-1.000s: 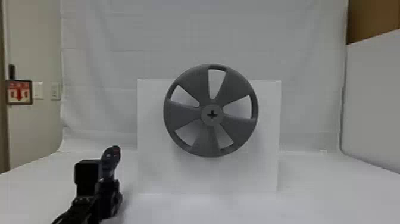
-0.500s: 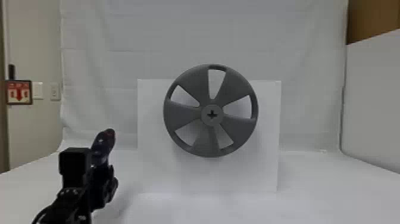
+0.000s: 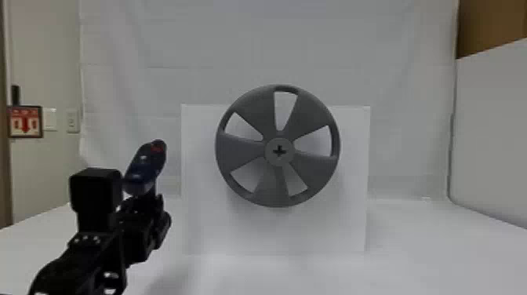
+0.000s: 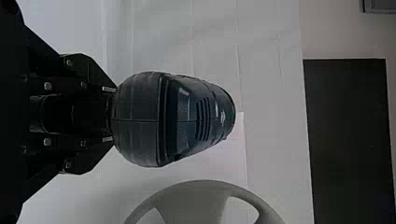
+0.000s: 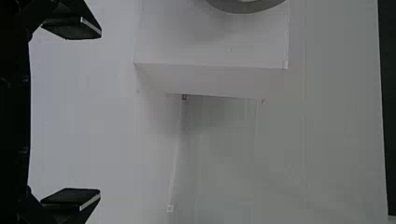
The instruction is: Grasp the drill and bring into the middle of wheel
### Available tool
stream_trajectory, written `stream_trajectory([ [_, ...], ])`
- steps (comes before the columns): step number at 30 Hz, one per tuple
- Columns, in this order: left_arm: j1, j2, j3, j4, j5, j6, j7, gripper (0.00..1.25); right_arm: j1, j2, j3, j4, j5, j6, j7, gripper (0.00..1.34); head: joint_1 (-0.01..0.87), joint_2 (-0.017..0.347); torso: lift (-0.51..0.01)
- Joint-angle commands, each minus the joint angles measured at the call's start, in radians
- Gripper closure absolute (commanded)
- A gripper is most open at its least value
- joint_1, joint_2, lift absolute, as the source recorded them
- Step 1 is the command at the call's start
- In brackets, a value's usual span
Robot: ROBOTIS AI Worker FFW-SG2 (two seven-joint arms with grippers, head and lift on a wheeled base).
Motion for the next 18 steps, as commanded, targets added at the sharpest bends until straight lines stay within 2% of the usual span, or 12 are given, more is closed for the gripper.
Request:
stream_trajectory([
  [1, 0.011, 0.007, -0.040, -0.084, 0.044, 0.049, 0.009, 1.18, 0.000, 0.002, 0.000, 0.000, 0.001, 0.000, 0.000, 0.10, 0.054, 0.031, -0.403],
  [9, -0.001, 0.027, -0.119, -0.177, 0.073, 0.129, 0.059, 1.18, 0.000, 0.003, 0.000, 0.000, 0.001, 0.000, 0.000, 0.11, 0.054, 0.031, -0.403],
  [18, -0.031, 0.031, -0.182, -0.190, 0.114, 0.163, 0.059, 1.18, -0.006, 0.005, 0.008, 0.000, 0.005, 0.000, 0.000, 0.11, 0.054, 0.031, -0.403],
])
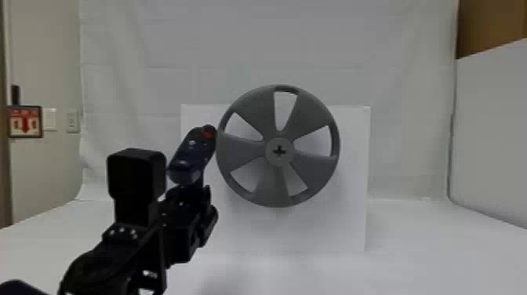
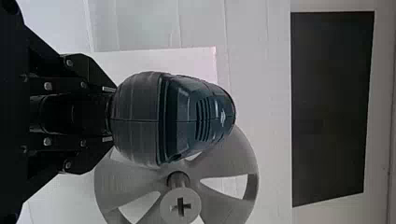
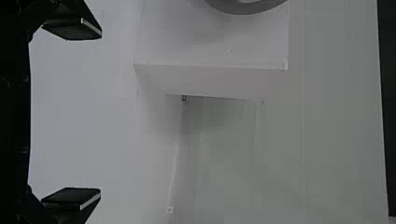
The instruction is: Grasp the drill and bring into the middle of wheel
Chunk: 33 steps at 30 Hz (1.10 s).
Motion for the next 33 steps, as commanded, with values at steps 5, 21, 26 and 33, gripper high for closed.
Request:
stream_trajectory([
  [5, -0.018, 0.001, -0.043, -0.002, 0.035, 0.008, 0.000, 1.18, -0.004, 0.003, 0.006, 0.000, 0.008, 0.000, 0.001, 0.11, 0.054, 0.031, -0.403],
  [21, -0.044, 0.001, -0.085, 0.010, 0.074, 0.021, 0.008, 1.18, -0.010, 0.003, 0.029, 0.000, 0.035, 0.005, 0.000, 0.11, 0.054, 0.031, -0.403],
  [26, -0.056, -0.004, -0.100, 0.032, 0.088, 0.021, 0.017, 1.18, -0.013, 0.001, 0.031, 0.000, 0.037, 0.005, 0.000, 0.11, 0.054, 0.031, -0.403],
  [33, -0.070, -0.016, -0.119, 0.075, 0.114, 0.020, 0.017, 1.18, -0.013, 0.003, 0.036, 0.000, 0.041, 0.005, 0.000, 0.11, 0.054, 0.031, -0.403],
])
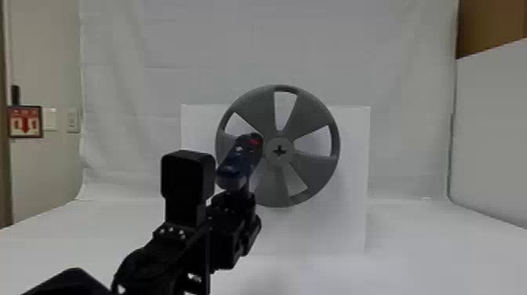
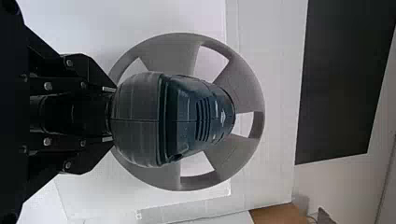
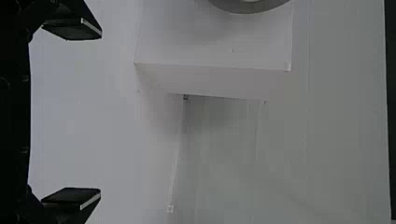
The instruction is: Grasp the drill and bring into the middle of wheel
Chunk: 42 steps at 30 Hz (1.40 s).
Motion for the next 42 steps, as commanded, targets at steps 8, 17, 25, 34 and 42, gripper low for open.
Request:
stream_trajectory([
  [8, -0.018, -0.010, -0.032, 0.054, 0.028, -0.008, 0.000, 1.18, 0.000, 0.001, 0.003, 0.000, 0.004, 0.000, 0.001, 0.11, 0.054, 0.031, -0.403],
  [17, -0.035, -0.021, -0.062, 0.097, 0.042, -0.033, 0.000, 1.19, 0.000, 0.001, 0.007, 0.000, 0.004, 0.000, 0.000, 0.11, 0.054, 0.031, -0.403],
  [25, -0.047, -0.029, -0.077, 0.126, 0.053, -0.050, 0.000, 1.19, -0.002, 0.003, 0.015, 0.000, 0.014, 0.002, 0.001, 0.11, 0.054, 0.031, -0.403],
  [34, -0.055, -0.034, -0.085, 0.150, 0.053, -0.061, 0.000, 1.19, -0.002, 0.003, 0.018, 0.000, 0.017, 0.003, 0.000, 0.11, 0.054, 0.031, -0.403],
  [42, -0.063, -0.038, -0.089, 0.164, 0.053, -0.070, 0.000, 1.19, 0.000, 0.003, 0.021, 0.002, 0.020, 0.003, 0.000, 0.11, 0.054, 0.031, -0.403],
])
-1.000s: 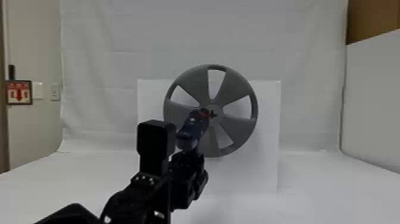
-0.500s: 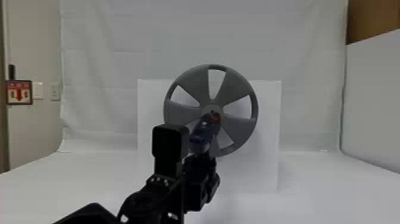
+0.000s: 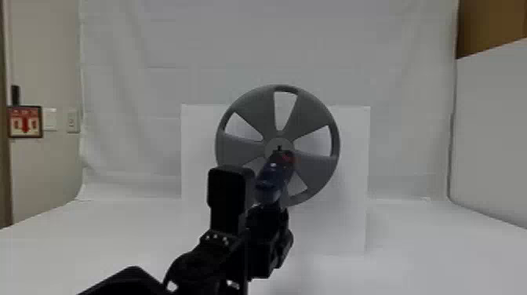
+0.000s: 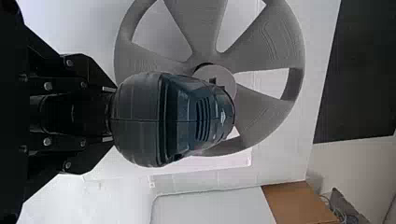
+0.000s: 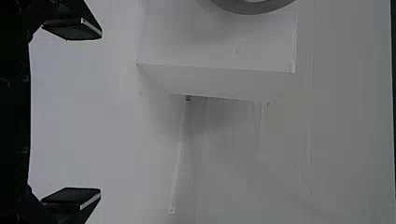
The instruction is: Grasp the drill and bring into the middle of wheel
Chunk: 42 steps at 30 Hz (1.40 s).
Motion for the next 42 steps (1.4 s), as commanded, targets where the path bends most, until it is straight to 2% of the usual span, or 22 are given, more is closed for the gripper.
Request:
stream_trajectory([
  [1, -0.005, -0.002, -0.002, 0.009, -0.002, -0.006, 0.000, 1.19, 0.001, 0.000, 0.003, 0.000, 0.003, 0.000, -0.001, 0.11, 0.054, 0.031, -0.403],
  [33, -0.039, -0.016, 0.012, 0.118, -0.037, -0.053, 0.000, 1.19, 0.004, -0.005, 0.017, 0.000, 0.010, 0.005, 0.001, 0.11, 0.054, 0.031, -0.403],
  [42, -0.039, -0.016, 0.021, 0.122, -0.046, -0.056, 0.000, 1.19, 0.006, -0.005, 0.016, 0.000, 0.010, 0.005, -0.001, 0.11, 0.054, 0.031, -0.403],
])
